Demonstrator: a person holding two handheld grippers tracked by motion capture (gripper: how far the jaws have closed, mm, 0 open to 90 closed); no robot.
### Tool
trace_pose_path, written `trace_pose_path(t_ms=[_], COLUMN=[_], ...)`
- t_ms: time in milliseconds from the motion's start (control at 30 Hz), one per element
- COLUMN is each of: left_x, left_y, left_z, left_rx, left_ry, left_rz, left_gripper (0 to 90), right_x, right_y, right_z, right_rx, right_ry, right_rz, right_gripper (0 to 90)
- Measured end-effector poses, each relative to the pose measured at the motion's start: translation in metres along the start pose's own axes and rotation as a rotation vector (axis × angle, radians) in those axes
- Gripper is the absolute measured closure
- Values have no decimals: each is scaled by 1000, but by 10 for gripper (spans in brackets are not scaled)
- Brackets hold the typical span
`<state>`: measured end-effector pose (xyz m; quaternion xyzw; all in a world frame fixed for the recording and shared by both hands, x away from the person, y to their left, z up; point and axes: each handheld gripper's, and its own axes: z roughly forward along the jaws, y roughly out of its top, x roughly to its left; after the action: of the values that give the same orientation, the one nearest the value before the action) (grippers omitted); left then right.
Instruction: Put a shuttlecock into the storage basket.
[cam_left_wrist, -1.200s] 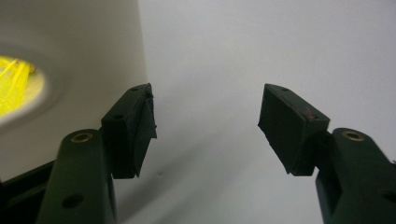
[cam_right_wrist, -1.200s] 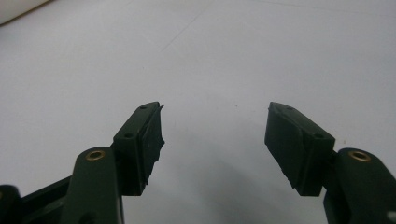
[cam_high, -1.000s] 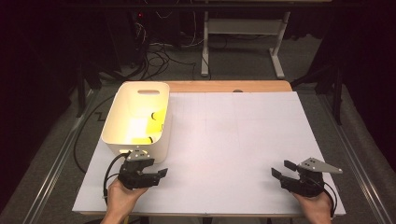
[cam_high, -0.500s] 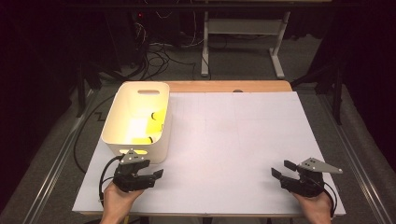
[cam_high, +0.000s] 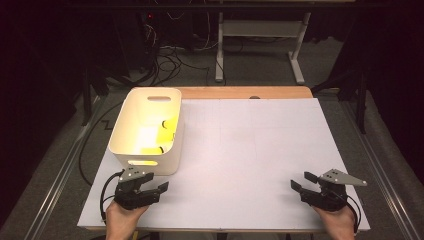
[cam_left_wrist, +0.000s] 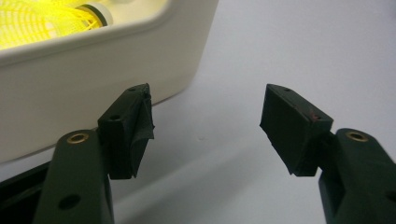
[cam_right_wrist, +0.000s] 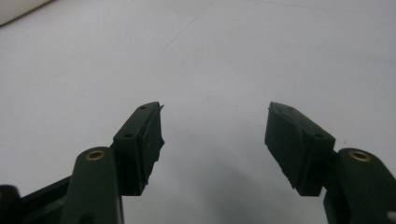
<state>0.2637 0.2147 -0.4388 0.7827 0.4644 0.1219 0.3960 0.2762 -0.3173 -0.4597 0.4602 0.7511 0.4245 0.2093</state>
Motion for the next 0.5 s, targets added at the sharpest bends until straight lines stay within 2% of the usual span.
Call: trace_pose_path(t_ms=[233, 400, 500], left_x=[3, 4, 6], left_y=[-7, -13, -15], left_z=[-2, -2, -2], left_rx=[-36, -44, -52], left_ry=[26, 55, 60], left_rz=[-17, -21, -38], left_gripper=[351, 360, 362], right_x=[0, -1, -1], right_y=[0, 0, 0], right_z=[0, 0, 0], right_rx=[0, 0, 0], right_ry=[-1, 2, 1], right_rz=[0, 0, 3], right_gripper=[373, 373, 373])
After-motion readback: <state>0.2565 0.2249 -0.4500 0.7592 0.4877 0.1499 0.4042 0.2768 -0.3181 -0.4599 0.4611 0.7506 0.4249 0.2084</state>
